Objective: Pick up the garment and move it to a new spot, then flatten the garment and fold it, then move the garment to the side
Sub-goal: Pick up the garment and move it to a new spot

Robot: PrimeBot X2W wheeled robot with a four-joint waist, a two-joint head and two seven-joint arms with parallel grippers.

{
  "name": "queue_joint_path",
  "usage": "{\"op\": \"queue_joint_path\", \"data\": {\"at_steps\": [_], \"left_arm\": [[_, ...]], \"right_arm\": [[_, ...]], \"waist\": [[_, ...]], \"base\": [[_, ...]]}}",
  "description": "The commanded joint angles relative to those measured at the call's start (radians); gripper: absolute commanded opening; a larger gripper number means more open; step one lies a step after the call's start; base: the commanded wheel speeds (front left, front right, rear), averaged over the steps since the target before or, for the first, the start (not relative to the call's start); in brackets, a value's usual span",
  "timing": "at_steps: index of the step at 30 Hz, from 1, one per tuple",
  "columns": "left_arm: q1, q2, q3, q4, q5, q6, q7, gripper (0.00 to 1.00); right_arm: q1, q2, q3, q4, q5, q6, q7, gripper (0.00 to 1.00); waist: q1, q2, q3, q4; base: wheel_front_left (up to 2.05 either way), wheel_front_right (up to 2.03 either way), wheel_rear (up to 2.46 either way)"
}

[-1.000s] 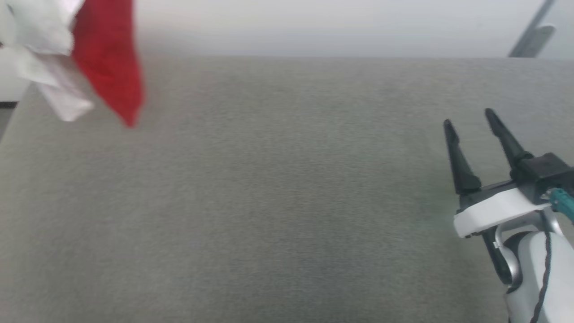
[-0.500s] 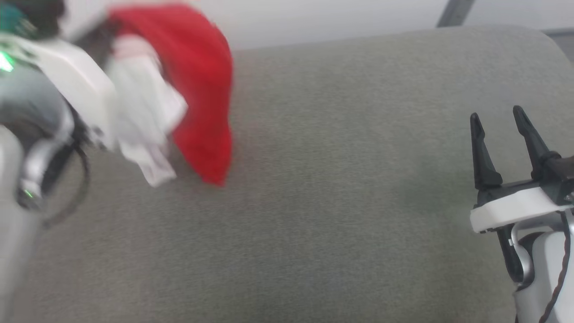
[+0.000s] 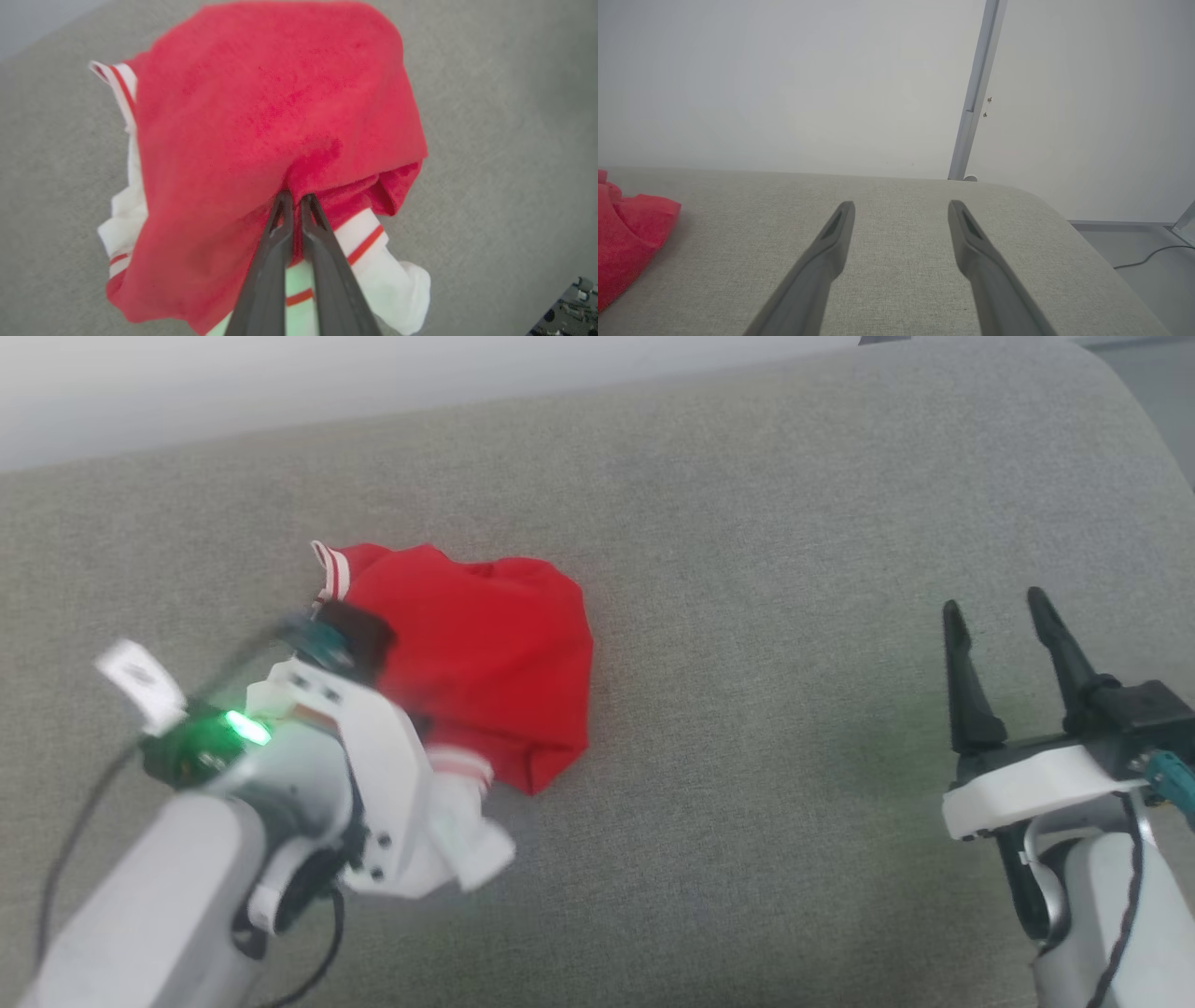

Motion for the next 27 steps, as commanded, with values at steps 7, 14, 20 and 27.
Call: {"op": "queue_joint_path", "data": {"at_steps": [7,14,20,27], "left_arm": [[0.025,-0.028,-0.061,0.141,0.024,-0.036,-0.022,0.0],[0.009,-0.073,-0.087,0.271,0.013,-0.069,-0.076,0.0],[0.006,-0.085,-0.069,0.28,-0.015,-0.098,-0.132,1.0],[0.063,-0.048,-0.025,0.213,-0.021,-0.104,-0.239,1.0]], "right_arm": [[-0.033,0.01,0.024,0.037,0.002,0.0,-0.018,1.0],[-0.035,0.002,0.033,0.065,-0.002,0.0,-0.024,1.0],[-0.01,-0.009,0.033,0.077,-0.006,0.0,-0.025,1.0],[0.029,-0.026,0.025,0.076,-0.009,0.0,-0.018,1.0]], "waist": [[0.0,0.0,0.016,-0.006],[0.0,0.0,-0.009,0.005],[0.0,0.0,-0.072,0.031],[0.0,0.0,-0.157,0.065]], "base": [[0.0,0.0,0.0],[0.0,0.0,0.0],[0.0,0.0,0.0],[0.0,0.0,0.0]]}}
